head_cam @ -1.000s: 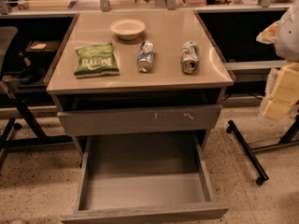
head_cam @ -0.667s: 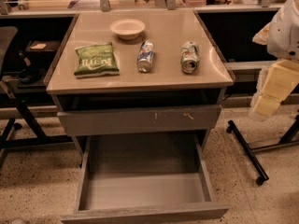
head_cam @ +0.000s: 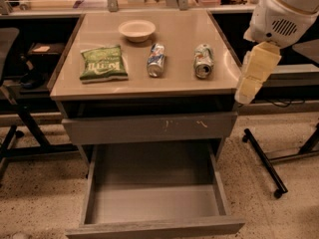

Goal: Place 7up can into middle drawer

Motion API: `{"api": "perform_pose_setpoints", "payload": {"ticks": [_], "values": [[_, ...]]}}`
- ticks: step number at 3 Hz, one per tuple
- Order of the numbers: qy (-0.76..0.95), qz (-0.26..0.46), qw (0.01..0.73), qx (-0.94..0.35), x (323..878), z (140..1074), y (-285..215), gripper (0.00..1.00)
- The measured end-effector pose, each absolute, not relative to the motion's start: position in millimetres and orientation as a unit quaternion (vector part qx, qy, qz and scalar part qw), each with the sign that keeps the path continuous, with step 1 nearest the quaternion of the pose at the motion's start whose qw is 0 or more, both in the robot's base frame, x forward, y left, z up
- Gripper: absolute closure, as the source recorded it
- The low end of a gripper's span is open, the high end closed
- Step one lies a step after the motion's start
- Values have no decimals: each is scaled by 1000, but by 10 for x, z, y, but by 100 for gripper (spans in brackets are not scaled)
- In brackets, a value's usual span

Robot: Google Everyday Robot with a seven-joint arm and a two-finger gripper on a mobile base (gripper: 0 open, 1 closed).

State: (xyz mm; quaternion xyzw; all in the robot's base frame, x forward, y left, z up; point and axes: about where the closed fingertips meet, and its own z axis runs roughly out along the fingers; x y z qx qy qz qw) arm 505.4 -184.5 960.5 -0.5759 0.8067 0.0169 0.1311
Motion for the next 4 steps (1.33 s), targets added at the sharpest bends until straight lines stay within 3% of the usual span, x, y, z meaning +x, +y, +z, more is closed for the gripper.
{"api": "perform_pose_setpoints", "payload": {"ticks": [2,4], "values": [[800,31,154,-579,5225,9521,-1672,0],[834,58,144,-529,6085,9122,-1387,0]]}}
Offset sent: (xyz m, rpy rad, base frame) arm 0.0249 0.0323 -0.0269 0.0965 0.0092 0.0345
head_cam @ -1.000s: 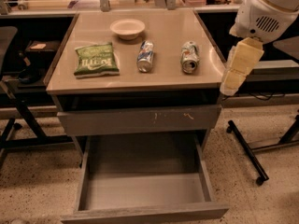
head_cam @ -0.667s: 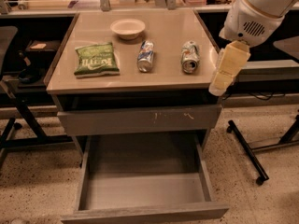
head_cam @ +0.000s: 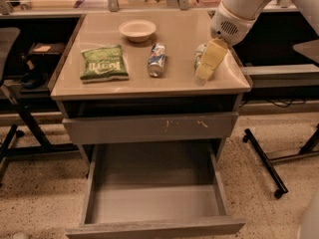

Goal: Place 7up can into middle drawer

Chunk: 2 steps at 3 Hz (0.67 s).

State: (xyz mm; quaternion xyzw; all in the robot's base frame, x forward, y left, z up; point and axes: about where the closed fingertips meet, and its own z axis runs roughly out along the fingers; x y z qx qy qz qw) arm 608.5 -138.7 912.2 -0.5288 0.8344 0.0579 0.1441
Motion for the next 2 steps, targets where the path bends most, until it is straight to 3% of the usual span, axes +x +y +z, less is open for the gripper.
{"api": "perform_pose_setpoints", "payload": {"ticks": [2], "values": [[839,67,166,-514,6145,9076,-1357,0]]}}
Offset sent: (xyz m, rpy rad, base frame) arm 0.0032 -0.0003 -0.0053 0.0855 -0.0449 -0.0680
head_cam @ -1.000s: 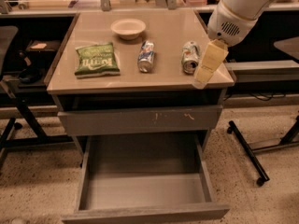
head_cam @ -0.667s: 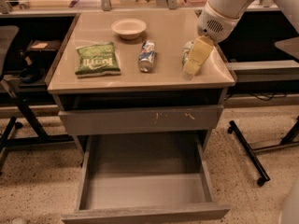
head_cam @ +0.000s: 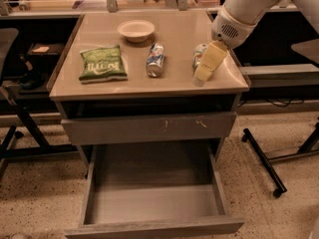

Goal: Place 7up can into middle drawer

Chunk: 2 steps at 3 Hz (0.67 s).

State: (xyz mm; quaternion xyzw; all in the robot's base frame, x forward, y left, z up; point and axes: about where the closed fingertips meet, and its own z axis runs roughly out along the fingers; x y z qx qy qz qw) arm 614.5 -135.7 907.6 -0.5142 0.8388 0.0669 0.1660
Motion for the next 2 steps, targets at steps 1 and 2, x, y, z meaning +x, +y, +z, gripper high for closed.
{"api": "perform_pose_setpoints", "payload": {"ticks": [1,2], "values": [[856,59,181,-481,6371,9079,-1318,0],[878,42,189,-438,6640,9127,-1364,0]]}}
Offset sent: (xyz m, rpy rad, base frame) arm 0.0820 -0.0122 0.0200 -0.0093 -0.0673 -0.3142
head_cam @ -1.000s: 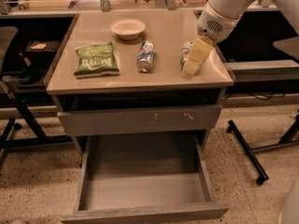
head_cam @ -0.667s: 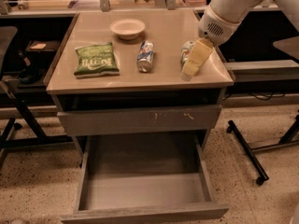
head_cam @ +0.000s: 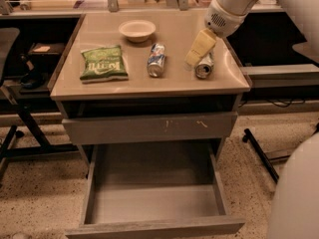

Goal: Place 7up can into middle drawer

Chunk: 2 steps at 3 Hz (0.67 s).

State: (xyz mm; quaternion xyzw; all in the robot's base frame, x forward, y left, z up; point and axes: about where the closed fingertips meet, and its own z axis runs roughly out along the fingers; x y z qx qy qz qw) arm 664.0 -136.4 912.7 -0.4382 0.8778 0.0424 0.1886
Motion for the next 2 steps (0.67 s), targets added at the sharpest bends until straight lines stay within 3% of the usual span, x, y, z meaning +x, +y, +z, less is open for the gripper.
{"api": "perform_pose_setpoints", "payload": {"ticks": [2], "values": [[920,3,157,-360,7030,8907,-1584,0]]}}
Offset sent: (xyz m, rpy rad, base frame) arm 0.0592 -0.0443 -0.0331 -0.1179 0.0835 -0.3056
